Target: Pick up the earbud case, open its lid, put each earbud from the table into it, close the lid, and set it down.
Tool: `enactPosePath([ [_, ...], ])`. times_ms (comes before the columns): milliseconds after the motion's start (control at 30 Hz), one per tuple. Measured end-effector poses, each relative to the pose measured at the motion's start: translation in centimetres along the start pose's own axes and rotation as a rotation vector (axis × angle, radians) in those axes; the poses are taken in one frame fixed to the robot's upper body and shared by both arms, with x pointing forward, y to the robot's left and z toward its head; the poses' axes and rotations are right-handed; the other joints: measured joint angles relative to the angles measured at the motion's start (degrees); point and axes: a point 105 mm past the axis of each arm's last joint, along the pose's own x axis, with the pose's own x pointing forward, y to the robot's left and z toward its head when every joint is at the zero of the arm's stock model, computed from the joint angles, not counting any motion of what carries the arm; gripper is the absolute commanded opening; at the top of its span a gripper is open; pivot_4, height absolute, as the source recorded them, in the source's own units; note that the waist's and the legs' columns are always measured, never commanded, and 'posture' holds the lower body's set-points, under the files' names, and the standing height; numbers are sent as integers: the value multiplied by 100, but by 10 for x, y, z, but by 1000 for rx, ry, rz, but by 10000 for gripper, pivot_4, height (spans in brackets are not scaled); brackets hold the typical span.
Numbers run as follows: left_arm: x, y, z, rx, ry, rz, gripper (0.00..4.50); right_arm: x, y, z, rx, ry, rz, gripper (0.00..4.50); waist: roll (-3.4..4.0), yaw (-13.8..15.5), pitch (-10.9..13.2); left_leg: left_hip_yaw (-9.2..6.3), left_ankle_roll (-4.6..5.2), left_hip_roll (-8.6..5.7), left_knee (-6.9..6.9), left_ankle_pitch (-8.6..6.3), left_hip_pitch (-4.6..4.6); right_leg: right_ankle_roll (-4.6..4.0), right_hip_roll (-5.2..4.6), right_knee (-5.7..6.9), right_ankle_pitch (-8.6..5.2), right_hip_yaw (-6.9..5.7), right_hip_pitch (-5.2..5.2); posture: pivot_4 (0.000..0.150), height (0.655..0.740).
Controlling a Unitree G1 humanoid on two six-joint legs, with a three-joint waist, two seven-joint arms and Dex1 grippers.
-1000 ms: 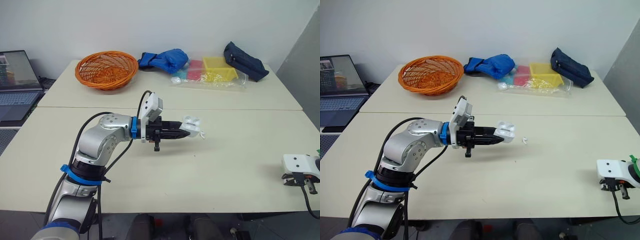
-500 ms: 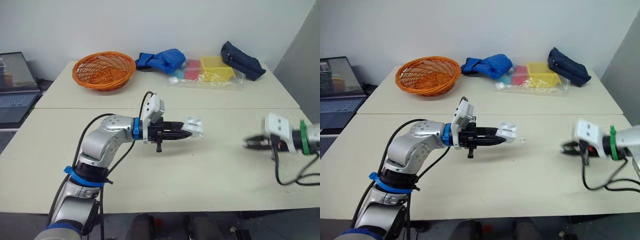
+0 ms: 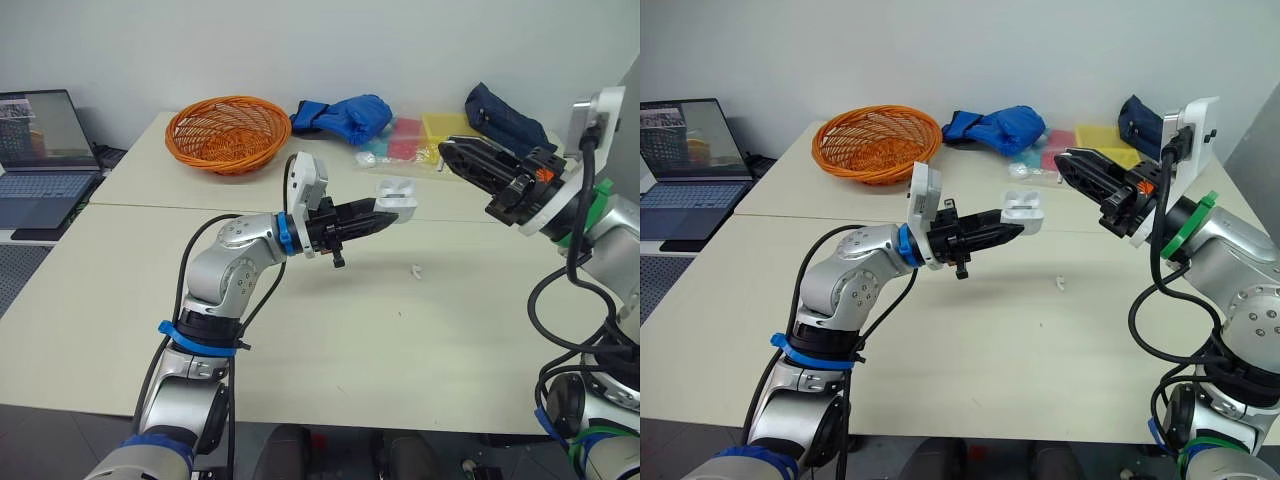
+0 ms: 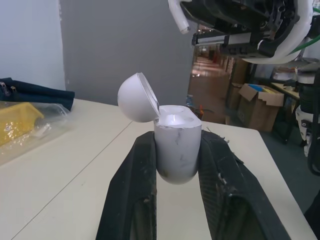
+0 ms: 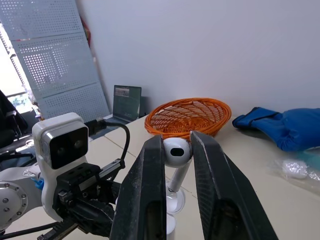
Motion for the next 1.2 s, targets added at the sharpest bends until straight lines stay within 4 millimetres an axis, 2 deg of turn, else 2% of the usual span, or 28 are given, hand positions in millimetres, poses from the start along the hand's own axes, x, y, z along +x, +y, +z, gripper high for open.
enactPosePath([
  [333, 3, -2, 4, -14, -19, -35, 7613, 4, 4, -20, -10, 41, -21, 3830, 0, -23, 0, -5, 0, 6, -4, 0, 0, 12, 28, 4, -9, 0, -7, 1500, 7400],
  [1200, 4, -3, 3, -43, -23, -45, 7613, 9, 12, -30, -119, 53, 2, 3830, 0, -22, 0, -3, 0, 7, -6, 0, -10, 19, 27, -6, -14, 2, -15, 1500, 7400],
])
